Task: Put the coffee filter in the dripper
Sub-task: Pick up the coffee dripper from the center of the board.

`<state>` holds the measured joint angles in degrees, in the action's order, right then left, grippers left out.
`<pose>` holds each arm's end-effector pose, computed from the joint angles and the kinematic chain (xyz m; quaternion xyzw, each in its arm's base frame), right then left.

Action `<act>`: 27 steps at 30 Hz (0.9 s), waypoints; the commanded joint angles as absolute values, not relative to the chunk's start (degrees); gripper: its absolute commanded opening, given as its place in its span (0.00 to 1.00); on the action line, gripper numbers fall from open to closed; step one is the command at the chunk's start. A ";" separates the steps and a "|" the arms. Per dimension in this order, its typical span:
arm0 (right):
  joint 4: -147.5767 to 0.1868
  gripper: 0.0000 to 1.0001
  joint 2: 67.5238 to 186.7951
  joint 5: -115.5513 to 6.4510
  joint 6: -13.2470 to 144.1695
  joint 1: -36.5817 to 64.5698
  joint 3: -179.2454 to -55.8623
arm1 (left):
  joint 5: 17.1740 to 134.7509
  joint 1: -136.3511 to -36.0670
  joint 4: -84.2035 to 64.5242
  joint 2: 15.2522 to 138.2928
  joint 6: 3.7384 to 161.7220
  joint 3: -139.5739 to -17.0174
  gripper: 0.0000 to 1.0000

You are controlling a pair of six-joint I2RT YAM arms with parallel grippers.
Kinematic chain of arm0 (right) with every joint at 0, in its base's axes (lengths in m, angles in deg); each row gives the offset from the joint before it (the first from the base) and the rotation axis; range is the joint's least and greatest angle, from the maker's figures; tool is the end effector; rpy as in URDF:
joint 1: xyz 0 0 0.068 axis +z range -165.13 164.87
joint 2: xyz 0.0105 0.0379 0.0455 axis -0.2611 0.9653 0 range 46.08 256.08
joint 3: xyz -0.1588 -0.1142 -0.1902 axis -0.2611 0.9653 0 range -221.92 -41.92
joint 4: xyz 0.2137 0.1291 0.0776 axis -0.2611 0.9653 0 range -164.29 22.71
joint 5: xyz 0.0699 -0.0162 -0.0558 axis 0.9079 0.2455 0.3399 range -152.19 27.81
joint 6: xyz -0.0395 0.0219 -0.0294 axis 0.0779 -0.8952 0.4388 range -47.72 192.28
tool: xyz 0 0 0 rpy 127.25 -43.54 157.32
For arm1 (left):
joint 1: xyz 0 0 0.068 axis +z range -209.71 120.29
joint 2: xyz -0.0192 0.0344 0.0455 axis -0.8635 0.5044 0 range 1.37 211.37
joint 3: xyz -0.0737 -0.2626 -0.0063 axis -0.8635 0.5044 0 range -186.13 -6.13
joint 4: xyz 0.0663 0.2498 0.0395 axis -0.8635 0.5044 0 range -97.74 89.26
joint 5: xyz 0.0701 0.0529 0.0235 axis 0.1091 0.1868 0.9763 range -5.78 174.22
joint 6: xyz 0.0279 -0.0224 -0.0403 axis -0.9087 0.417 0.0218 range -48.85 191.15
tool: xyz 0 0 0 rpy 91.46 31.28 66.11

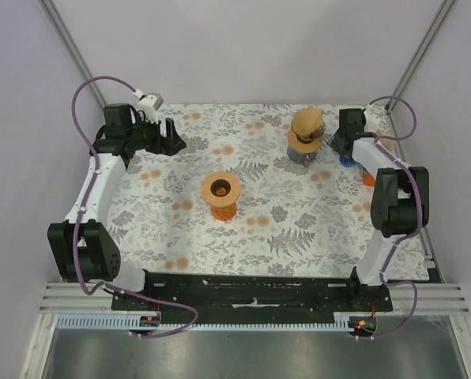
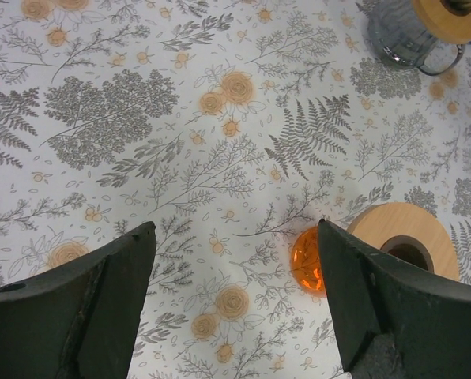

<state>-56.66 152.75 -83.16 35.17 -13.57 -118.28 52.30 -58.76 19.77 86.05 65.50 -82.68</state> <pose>0.4095 -0.0016 0.2150 0.3423 0.8541 -0.0434 0.3892 0.3315 -0.0133 0.3404 0.1605 0.8494 -0.2189 0.4525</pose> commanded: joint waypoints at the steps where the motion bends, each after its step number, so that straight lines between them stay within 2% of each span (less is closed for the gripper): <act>1: -51.55 0.61 157.51 -87.06 33.87 -13.82 -127.15 | 46.44 -58.39 12.13 83.46 68.06 -81.62 0.88; 5: -45.73 0.62 159.98 -89.00 32.81 -13.90 -131.48 | 46.61 -57.60 12.65 83.72 69.65 -82.94 0.88; 10: -45.11 0.61 161.83 -85.40 29.75 -14.78 -132.27 | 36.95 -56.81 11.08 81.53 69.57 -81.71 0.89; 14: -45.20 0.61 164.55 -80.75 28.16 -17.24 -132.97 | 36.41 -56.02 10.20 79.59 70.53 -81.28 0.91; 17: -45.11 0.51 165.96 -78.72 27.80 -17.68 -133.41 | 36.41 -55.32 9.66 79.15 74.83 -81.53 0.91; 21: -45.63 0.17 165.35 -78.63 28.50 -17.51 -132.80 | 36.14 -55.14 11.16 78.71 74.23 -82.51 0.91; 24: -48.53 0.02 163.42 -79.32 30.96 -16.63 -131.05 | 38.16 -55.14 10.11 76.26 72.65 -79.62 0.91; 27: -49.24 0.00 160.00 -81.09 34.29 -15.40 -129.81 | 39.14 -55.14 8.70 73.09 72.56 -76.01 0.91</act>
<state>-48.86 164.51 -80.06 30.65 -17.33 -131.50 38.58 -55.28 11.55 78.27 72.23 -79.34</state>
